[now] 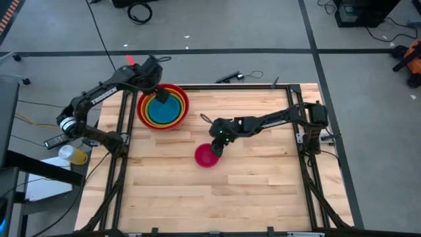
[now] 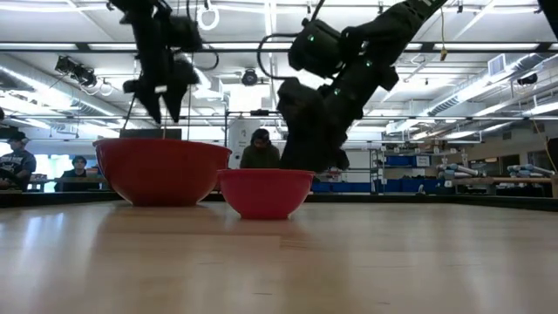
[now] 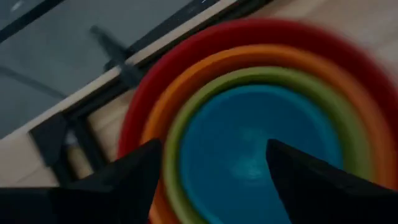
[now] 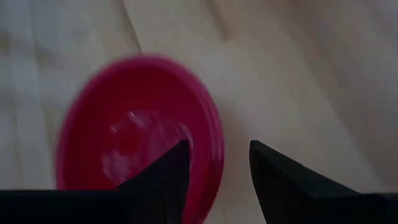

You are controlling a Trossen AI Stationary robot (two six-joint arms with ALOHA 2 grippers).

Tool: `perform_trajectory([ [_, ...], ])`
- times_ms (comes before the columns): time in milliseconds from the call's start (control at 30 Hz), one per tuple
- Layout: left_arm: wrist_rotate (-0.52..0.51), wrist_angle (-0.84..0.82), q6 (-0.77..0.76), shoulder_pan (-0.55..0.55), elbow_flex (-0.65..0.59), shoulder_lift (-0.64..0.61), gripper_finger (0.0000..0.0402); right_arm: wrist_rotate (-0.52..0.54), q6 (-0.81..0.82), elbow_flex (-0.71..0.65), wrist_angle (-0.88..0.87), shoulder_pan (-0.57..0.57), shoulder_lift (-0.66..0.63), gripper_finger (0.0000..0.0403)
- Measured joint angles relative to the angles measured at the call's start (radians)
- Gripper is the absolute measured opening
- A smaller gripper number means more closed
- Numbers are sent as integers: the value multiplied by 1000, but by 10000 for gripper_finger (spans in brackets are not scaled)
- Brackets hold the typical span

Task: Nest bowls inside each other
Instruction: Stack the pink bowl on top of the blue bowl

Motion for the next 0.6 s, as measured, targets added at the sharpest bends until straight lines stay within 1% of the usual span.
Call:
perform_trajectory([
  [100,39,12,12,-83,11,-21,292,-15,0,0,-5,12,35,164],
  [167,71,11,26,-154,-8,-21,289,-17,3,0,-9,16,46,146],
  [200,98,19,26,-193,-24,-20,286,-16,3,0,-8,18,47,132],
  [267,146,74,2,-272,-62,-19,280,-14,1,0,-7,18,47,90],
  [333,162,158,-42,-351,-97,-19,274,1,0,0,-5,18,38,36],
  [367,167,200,-66,-386,-112,-19,271,11,-8,0,0,18,28,22],
  [433,170,296,-119,-444,-130,-19,266,69,-21,0,6,18,8,21],
  [533,166,442,-168,-505,-156,-10,260,170,-58,0,8,18,-29,37],
  [600,165,475,-192,-527,-170,-2,257,226,-96,0,14,18,-61,35],
])
